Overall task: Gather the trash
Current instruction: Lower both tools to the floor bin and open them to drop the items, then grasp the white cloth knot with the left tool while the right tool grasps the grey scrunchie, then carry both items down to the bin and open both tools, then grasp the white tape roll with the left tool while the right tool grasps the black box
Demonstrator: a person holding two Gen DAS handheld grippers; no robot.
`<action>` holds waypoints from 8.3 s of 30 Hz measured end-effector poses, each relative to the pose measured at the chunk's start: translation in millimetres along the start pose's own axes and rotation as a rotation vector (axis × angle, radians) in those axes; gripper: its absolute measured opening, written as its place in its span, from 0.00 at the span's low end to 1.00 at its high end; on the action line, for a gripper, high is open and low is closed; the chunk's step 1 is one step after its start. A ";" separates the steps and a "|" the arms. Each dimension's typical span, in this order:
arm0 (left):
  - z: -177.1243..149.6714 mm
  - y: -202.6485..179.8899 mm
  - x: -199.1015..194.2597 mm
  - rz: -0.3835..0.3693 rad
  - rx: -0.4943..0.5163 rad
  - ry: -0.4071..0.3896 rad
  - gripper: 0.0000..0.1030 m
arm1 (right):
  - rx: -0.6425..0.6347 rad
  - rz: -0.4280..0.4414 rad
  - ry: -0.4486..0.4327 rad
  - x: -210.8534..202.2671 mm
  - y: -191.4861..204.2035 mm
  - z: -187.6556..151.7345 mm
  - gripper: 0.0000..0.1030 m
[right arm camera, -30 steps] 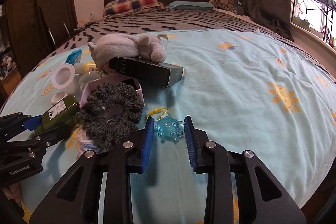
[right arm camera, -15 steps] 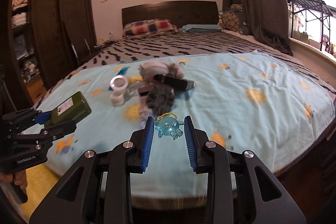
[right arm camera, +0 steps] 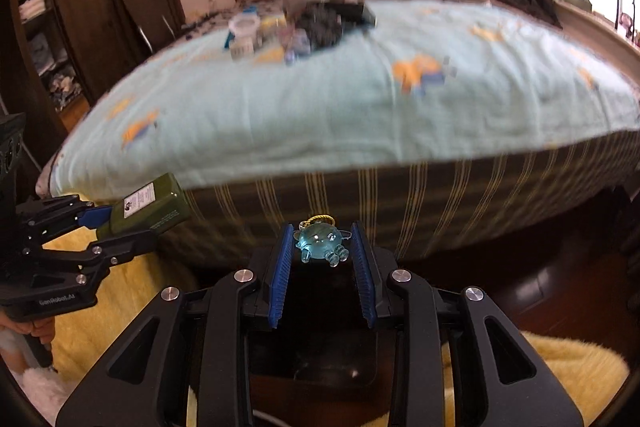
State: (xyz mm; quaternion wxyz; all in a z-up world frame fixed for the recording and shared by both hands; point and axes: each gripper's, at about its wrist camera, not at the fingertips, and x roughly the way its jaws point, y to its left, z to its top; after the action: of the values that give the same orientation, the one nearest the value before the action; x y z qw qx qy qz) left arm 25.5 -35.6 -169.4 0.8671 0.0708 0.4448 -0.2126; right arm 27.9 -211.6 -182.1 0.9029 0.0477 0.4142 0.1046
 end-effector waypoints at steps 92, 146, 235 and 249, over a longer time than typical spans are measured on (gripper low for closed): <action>204.1 10.2 95.5 0.030 -0.086 -0.079 0.34 | 0.091 0.026 -0.170 48.1 -48.8 188.8 0.15; -24.2 -5.5 100.1 -0.129 -0.087 0.156 0.28 | 0.165 0.098 0.226 76.5 -10.9 -51.6 0.15; 220.9 122.1 96.0 0.133 -0.201 -0.104 0.35 | 0.039 -0.177 -0.086 149.6 -3.5 257.8 0.79; 215.7 121.0 82.7 0.148 -0.193 -0.110 0.30 | 0.024 -0.144 -0.148 121.3 -4.4 257.9 0.75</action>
State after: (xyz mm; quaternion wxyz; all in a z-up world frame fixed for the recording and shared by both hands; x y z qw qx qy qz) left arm 280.2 -19.4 -115.6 0.9062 0.0079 0.4088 -0.1079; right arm 301.0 -188.1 -104.2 0.9356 0.0361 0.3499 0.0308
